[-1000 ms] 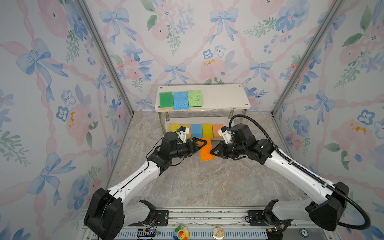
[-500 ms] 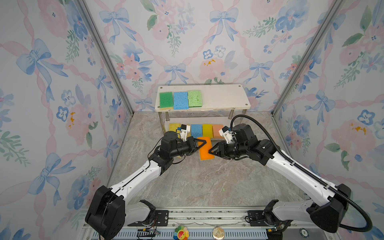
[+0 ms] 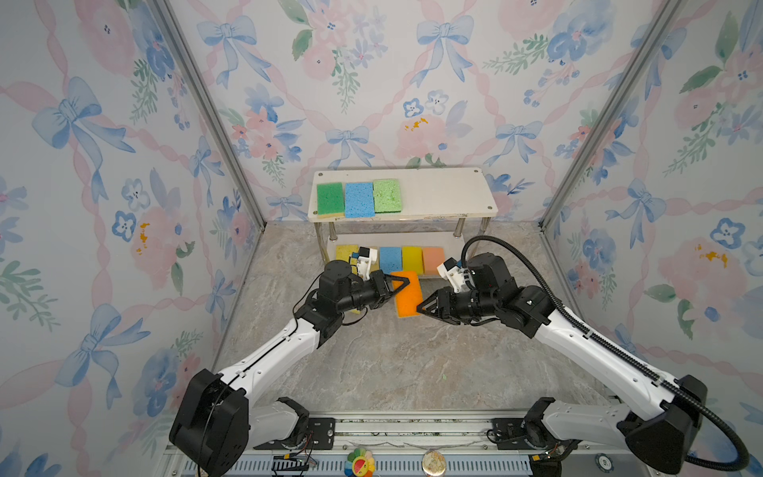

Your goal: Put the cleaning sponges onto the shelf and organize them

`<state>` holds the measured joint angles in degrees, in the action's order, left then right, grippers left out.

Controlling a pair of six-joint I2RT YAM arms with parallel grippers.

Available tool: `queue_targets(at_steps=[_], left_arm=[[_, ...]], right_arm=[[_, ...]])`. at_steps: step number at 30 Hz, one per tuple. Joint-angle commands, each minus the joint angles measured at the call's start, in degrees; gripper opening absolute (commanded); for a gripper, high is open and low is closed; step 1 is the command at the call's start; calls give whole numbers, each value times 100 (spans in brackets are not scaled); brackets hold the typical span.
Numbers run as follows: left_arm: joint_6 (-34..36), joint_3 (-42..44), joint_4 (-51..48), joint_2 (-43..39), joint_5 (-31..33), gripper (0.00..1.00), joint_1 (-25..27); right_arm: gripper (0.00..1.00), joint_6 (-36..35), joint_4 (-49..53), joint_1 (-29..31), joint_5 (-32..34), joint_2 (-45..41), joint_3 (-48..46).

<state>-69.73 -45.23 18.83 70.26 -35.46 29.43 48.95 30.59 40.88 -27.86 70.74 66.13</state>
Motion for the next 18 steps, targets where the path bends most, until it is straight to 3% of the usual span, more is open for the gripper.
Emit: queue_targets(at_steps=[1,4,9,18], left_arm=[[-68,74,169,-185,-84,0,-59],[-125,147,174,-270,-80,0,-93],[-202,190,191,-387,-92,0,-126],[-353,181,294,-391,-137,0,-148]], right_arm=[[31,127,-242,75,5,-68,-151],[30,175,-319,104,-31,-60,-198],[42,195,-359,148,11,-50,-256],[41,249,-680,135,-96,130,-201]])
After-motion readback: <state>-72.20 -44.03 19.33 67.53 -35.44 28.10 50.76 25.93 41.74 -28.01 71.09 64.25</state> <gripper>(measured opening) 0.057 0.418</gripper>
